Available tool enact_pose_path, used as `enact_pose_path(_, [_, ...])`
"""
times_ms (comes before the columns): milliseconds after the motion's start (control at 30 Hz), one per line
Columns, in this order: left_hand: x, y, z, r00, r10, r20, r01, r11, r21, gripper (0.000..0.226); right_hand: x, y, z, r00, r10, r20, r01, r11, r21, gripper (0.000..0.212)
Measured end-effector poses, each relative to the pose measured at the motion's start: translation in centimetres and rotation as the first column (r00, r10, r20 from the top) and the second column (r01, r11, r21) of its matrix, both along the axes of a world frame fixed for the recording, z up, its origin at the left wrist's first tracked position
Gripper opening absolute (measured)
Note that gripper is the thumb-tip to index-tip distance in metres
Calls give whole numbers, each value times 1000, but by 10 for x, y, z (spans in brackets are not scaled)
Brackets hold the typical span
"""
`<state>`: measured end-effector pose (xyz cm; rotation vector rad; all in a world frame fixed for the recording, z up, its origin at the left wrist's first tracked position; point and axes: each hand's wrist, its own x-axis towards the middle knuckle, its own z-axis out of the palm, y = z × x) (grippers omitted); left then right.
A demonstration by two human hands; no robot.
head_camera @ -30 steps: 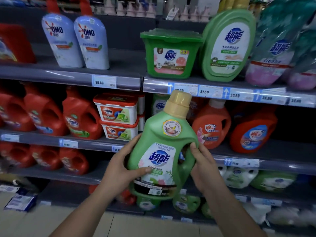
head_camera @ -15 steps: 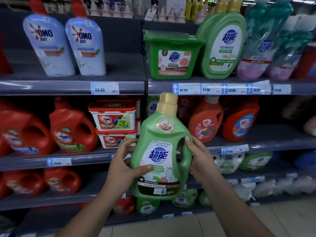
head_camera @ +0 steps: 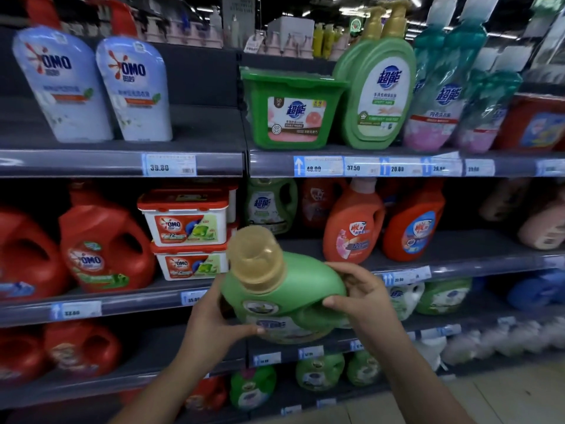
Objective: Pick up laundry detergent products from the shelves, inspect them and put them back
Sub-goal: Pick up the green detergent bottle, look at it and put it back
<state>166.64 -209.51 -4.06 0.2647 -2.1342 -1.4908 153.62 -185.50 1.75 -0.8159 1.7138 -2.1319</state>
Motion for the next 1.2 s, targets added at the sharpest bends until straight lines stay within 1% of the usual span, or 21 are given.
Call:
enact_pose_path(67, [0,4,11,1000,-6,0,6,996,-91,85,-14,5,-7,999,36,28,-34,998,-44,59])
enact_pose_path(133, [-1,8,17,1000,4,5,-3,991,-136,88,-27,8,-10,999,39,35,-37,998,-47,52])
enact_pose_path(267, [-7,13,20,999,29,46,-23,991,-130,102,-43,11,-10,999,-47,1,47,998,39,50])
enact_pose_path(400, [-20,14,22,993,72,93,-54,982,-183,112,-53,5,-12,993,-104,-49,110,984,143,44])
enact_pose_path(533, [-39,9,21,986,112,127,-82,972,-222,110,-70,0,-14,996,-74,-54,83,977,198,46])
enact_pose_path(633, [-59,5,19,980,124,154,-91,975,-202,104,-82,-5,-14,993,-83,-84,99,971,217,48])
enact_pose_path(733, [-79,1,18,974,148,170,-114,975,-192,99,-96,-10,-14,986,-91,-138,123,962,243,62])
enact_pose_path(767, [-86,0,16,972,161,172,-125,971,-201,97,-102,-12,-14,986,-92,-139,123,964,237,62])
enact_pose_path(933, [-118,-6,13,964,214,160,-177,960,-219,102,-124,-22,-14,989,-85,-123,105,980,171,54])
enact_pose_path(1100, [-147,-14,11,957,251,144,-214,949,-231,101,-150,-34,-13,975,-85,-205,126,973,193,53])
enact_pose_path(1200, [-162,-20,6,961,239,136,-204,951,-231,100,-167,-42,-24,980,-62,-191,99,976,194,53])
